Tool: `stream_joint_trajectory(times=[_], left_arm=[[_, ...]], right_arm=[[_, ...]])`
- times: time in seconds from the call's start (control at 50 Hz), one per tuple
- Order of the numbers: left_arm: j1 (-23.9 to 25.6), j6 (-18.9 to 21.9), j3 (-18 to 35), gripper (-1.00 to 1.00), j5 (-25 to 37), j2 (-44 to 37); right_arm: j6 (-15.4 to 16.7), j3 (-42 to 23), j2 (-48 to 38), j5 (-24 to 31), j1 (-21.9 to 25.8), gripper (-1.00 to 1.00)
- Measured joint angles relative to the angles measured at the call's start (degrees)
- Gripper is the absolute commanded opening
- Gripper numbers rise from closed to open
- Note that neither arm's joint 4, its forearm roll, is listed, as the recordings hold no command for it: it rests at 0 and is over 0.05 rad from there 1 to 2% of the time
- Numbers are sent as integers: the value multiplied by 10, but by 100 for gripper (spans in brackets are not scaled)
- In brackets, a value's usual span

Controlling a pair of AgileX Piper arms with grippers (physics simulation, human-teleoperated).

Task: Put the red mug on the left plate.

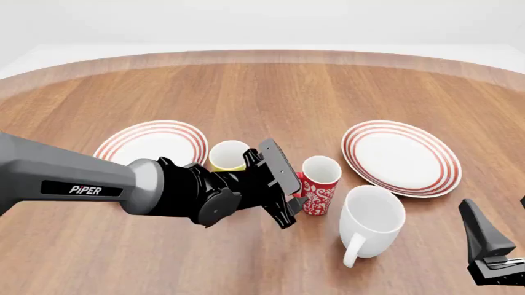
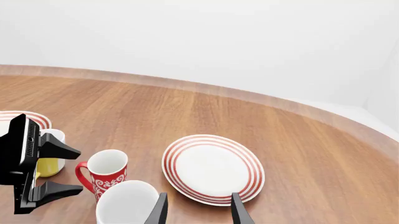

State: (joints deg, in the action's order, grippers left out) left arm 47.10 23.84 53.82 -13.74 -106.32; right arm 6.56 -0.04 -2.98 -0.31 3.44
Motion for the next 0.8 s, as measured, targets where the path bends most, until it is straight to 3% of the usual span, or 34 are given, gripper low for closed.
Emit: stream_joint_trajectory(times=[0.42, 0.44, 0.8], left_arm=[[-1, -1, 9, 100, 3, -15], [-1, -1, 9, -100, 2, -15], [-6, 5, 14, -100, 1, -8]], right_arm=[[1, 0, -13, -14, -1, 100], [1, 0, -13, -14, -1, 100], [2, 0, -1, -2, 0, 100]])
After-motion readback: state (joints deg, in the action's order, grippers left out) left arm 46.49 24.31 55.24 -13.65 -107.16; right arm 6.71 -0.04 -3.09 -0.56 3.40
